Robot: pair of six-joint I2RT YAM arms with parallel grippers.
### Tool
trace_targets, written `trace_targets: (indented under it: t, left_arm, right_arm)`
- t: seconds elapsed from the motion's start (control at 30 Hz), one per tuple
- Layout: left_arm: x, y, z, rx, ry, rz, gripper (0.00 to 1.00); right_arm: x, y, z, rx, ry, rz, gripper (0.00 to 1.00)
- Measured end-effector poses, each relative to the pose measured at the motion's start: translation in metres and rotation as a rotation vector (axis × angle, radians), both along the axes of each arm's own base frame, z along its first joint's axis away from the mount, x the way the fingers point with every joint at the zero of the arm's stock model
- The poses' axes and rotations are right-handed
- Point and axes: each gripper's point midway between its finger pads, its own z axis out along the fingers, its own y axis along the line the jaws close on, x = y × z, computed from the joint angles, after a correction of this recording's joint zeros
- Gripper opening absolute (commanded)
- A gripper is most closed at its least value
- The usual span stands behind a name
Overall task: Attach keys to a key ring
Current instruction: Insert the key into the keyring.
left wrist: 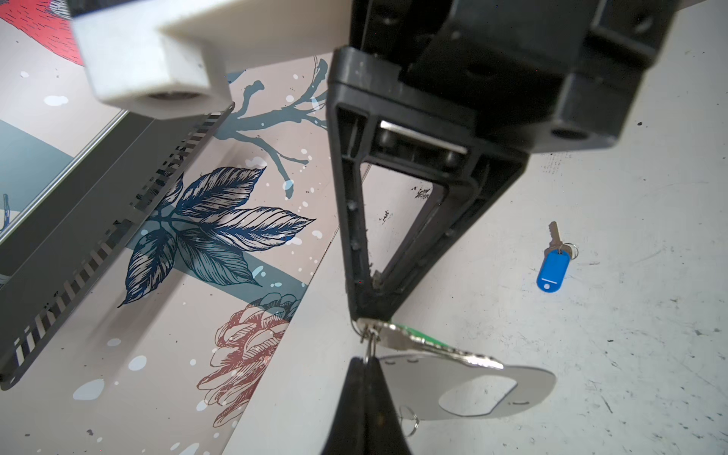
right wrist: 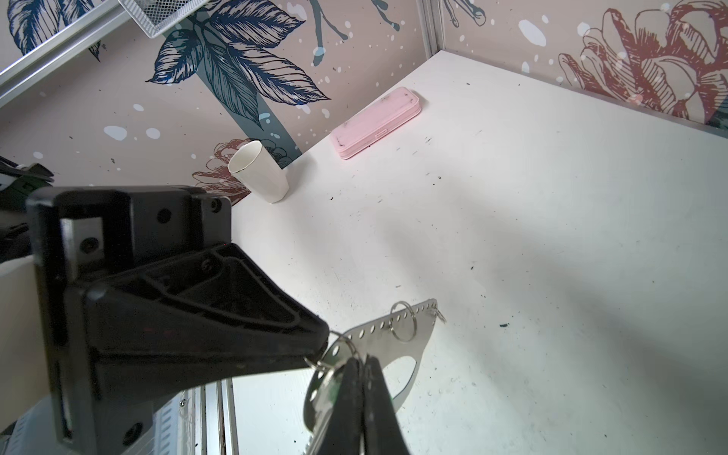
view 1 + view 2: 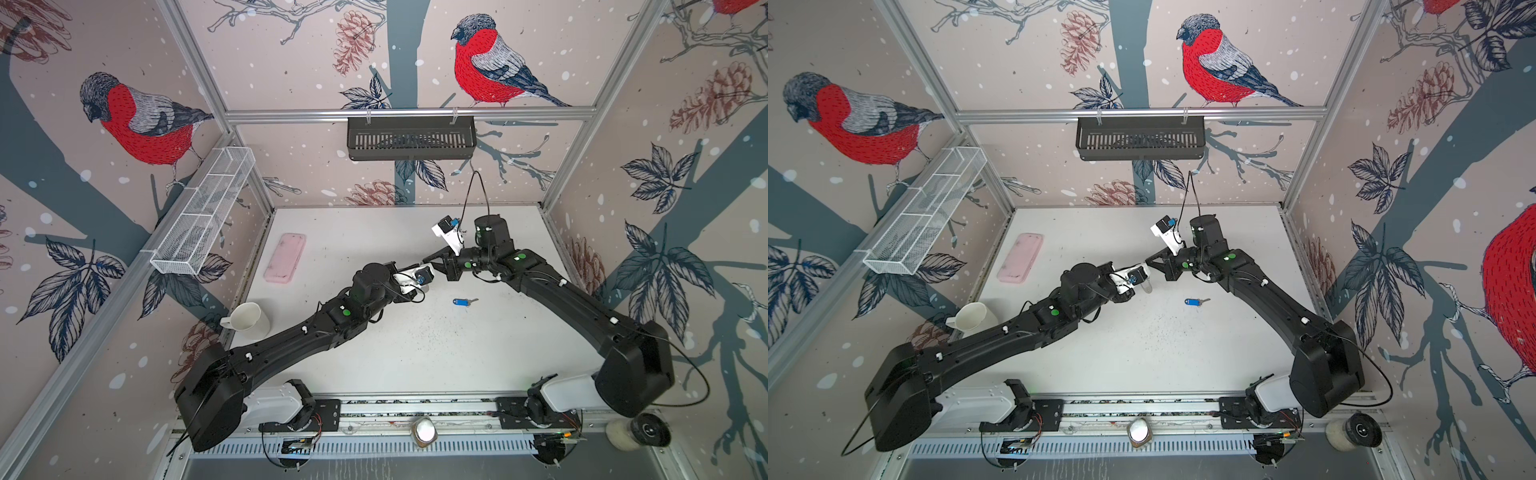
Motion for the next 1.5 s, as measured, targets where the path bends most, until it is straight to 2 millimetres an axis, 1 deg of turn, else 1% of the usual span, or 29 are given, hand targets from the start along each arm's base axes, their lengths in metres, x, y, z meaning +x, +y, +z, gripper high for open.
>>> trace_targets:
  t: [0.07,0.17,0.23,0.37,0.47,0.6,0.73,0.83,0.9,1.03,1.1,1.27,1.43,1.5]
  left_arm:
    - [-0.001,0.0,0.001,-0.004,-0.002,-0.004,0.0]
    - [-0.003,0.001,0.003,-0.017,-0.011,-0.01,0.0]
    - [-0.005,0.001,0.006,-0.027,-0.017,-0.016,0.0]
    - [-0.005,0.001,0.019,-0.066,-0.048,-0.014,0.0]
    - [-0.005,0.001,0.021,-0.079,-0.056,-0.012,0.0]
    - [-0.006,0.003,0.021,-0.098,-0.059,-0.01,0.0]
    - [-0.009,0.005,0.024,-0.137,-0.057,-0.011,0.0]
    - [-0.008,0.005,0.03,-0.169,-0.045,-0.027,0.0]
    - [-0.005,0.006,0.037,-0.199,-0.025,-0.045,0.0]
    - [0.001,0.008,0.064,-0.281,-0.003,-0.095,0.0]
    - [0.004,0.008,0.071,-0.302,0.024,-0.127,0.0]
    - [0.017,0.006,0.078,-0.332,0.127,-0.214,0.0]
    - [0.024,-0.003,0.084,-0.31,0.222,-0.328,0.0]
    - [0.026,-0.005,0.086,-0.303,0.255,-0.366,0.0]
  right_arm:
    - [-0.001,-0.001,0.0,0.007,0.007,0.005,0.01]
    - [-0.003,-0.002,0.002,0.023,0.019,0.009,0.1]
    - [-0.002,-0.004,0.002,0.023,0.019,0.004,0.11]
    - [0.003,-0.01,-0.002,0.011,0.027,-0.031,0.17]
    - [0.002,-0.012,0.0,0.016,0.02,-0.034,0.21]
    - [0.004,-0.015,0.003,0.026,0.022,-0.052,0.33]
    - [0.005,-0.021,0.006,0.033,0.006,-0.074,0.39]
    - [0.008,-0.025,0.01,0.044,-0.003,-0.104,0.42]
    - [0.009,-0.027,0.014,0.052,-0.026,-0.117,0.44]
    - [0.015,-0.032,0.025,0.083,-0.065,-0.159,0.44]
    - [0.02,-0.037,0.03,0.097,-0.08,-0.192,0.45]
    - [0.028,-0.045,0.045,0.146,-0.117,-0.245,0.47]
    - [0.035,-0.048,0.063,0.188,-0.167,-0.272,0.52]
    - [0.034,-0.051,0.071,0.199,-0.19,-0.281,0.52]
